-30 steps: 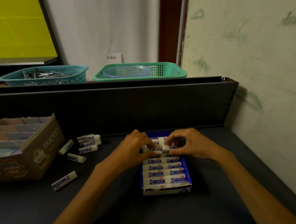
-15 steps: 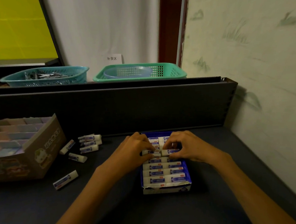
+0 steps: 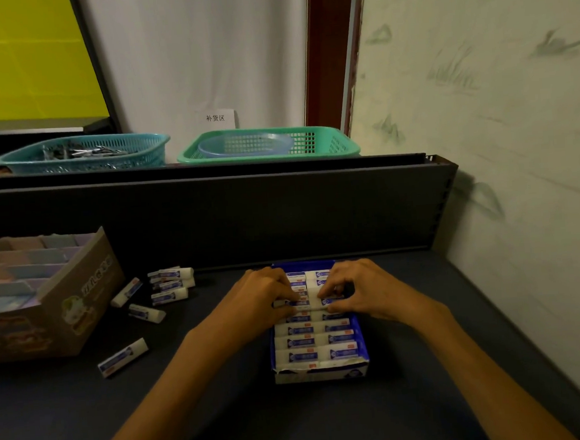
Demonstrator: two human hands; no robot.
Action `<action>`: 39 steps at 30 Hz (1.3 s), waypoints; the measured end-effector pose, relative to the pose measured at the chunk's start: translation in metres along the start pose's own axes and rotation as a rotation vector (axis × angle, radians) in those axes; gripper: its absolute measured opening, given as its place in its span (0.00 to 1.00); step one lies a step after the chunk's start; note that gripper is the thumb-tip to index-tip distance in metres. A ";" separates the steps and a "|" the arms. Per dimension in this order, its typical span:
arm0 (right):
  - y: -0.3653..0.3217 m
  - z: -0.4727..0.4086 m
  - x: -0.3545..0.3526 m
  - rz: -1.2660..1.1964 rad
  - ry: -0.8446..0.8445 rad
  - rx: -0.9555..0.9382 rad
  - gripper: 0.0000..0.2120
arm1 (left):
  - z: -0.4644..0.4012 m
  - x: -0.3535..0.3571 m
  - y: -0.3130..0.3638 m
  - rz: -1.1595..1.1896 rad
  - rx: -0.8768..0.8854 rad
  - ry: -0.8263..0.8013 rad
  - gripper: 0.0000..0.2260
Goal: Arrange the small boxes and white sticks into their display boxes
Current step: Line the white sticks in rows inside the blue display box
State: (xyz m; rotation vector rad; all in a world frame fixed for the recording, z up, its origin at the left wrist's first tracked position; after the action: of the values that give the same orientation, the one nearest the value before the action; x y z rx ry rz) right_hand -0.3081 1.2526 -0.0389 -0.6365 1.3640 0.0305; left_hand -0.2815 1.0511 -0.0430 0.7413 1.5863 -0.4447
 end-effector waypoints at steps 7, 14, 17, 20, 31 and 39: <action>0.000 -0.001 0.001 -0.030 0.012 0.002 0.14 | 0.002 0.003 -0.003 -0.005 0.000 0.007 0.14; 0.002 0.000 0.001 -0.032 0.009 0.006 0.12 | 0.001 0.004 -0.004 0.015 -0.003 0.016 0.14; 0.001 0.000 0.000 -0.022 0.010 0.005 0.12 | 0.001 0.004 -0.004 0.006 -0.003 0.019 0.14; 0.002 0.000 0.001 -0.018 0.019 -0.001 0.12 | 0.002 0.005 -0.003 -0.004 -0.002 0.020 0.14; -0.016 -0.009 -0.002 -0.015 0.069 -0.032 0.12 | 0.016 -0.001 -0.005 -0.046 -0.043 0.131 0.18; -0.076 -0.038 0.012 0.005 0.139 -0.178 0.17 | 0.078 -0.025 -0.046 -0.018 -0.234 0.207 0.20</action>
State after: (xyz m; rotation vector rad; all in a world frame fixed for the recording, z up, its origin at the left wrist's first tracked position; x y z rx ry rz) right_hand -0.3106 1.1680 -0.0218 -0.7961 1.5081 0.1144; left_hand -0.2553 0.9612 -0.0373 0.6084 1.8036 -0.1948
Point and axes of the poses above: each hand's wrist, its own z-axis away from the middle knuckle, its own x-axis out of the palm, y = z × x, the point moved 2 cm from there along -z, towards the middle knuckle, and after that the axes turned 12 degrees about x, right-handed, at the moved point
